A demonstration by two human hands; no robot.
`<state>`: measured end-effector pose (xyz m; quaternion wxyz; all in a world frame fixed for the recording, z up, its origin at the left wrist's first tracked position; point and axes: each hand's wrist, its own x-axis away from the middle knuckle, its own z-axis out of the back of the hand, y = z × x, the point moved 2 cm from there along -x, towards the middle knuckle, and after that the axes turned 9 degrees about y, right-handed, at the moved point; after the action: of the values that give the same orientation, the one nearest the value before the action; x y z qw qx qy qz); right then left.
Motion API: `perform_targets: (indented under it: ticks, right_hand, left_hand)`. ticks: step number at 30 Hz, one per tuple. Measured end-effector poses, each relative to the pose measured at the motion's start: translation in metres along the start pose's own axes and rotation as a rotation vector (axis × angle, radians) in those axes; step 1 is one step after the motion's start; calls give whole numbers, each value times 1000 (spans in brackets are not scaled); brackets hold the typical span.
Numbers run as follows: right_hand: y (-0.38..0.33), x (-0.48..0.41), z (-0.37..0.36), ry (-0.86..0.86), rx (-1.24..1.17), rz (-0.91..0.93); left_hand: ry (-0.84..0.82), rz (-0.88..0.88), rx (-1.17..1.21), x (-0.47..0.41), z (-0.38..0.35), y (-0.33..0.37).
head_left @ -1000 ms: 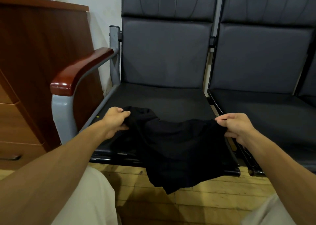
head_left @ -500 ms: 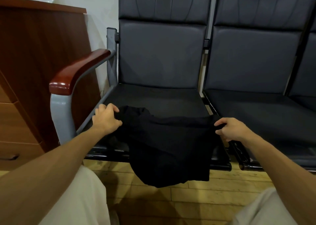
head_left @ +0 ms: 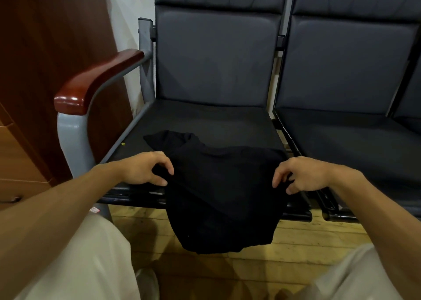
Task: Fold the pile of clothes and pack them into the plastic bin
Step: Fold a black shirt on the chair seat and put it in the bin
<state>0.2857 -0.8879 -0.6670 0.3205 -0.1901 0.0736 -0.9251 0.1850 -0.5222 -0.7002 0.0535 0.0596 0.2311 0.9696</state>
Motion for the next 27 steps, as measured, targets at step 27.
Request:
perform_targets:
  ticks: [27]
  right_hand:
    - [22, -38, 5, 632, -291, -246]
  left_hand:
    - [246, 224, 37, -19, 19, -23]
